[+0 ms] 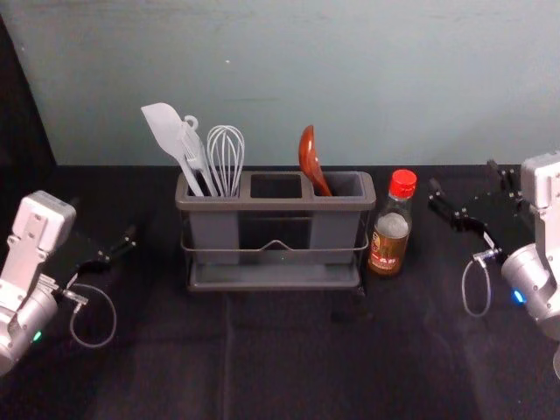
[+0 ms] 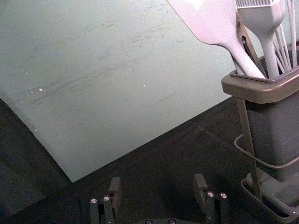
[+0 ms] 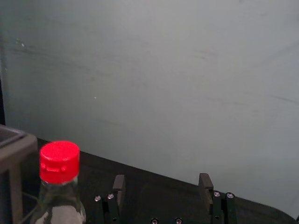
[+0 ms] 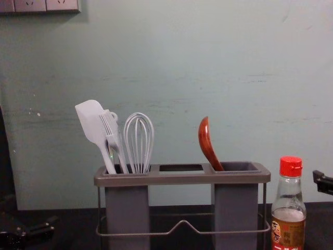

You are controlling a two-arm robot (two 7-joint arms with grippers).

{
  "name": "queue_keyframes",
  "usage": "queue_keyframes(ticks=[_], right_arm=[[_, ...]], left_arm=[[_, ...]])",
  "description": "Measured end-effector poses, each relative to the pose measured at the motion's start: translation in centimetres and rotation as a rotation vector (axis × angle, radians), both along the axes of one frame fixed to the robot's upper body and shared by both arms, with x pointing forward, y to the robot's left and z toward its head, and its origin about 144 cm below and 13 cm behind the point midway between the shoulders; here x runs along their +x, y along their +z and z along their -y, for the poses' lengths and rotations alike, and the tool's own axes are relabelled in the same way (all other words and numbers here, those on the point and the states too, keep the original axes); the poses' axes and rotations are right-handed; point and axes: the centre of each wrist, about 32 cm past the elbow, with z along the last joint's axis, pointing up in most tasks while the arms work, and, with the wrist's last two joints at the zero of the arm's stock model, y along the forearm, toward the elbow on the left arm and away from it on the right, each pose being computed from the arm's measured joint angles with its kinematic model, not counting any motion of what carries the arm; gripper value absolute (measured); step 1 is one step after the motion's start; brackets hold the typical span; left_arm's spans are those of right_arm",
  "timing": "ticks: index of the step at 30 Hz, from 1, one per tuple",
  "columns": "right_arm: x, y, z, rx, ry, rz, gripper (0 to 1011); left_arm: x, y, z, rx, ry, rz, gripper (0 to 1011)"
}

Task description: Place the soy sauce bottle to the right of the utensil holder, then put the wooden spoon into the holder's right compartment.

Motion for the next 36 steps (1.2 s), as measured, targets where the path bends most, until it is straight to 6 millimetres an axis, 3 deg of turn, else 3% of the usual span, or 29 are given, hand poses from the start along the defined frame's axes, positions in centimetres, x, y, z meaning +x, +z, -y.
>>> queue_keyframes(ticks=[36], right_arm=[[0.25,-0.45,-0.37,-0.007,0.002,-0.018,1002]], left_arm=[[0.00,0.00,0.00,0.000,0.000,0.000,1011]])
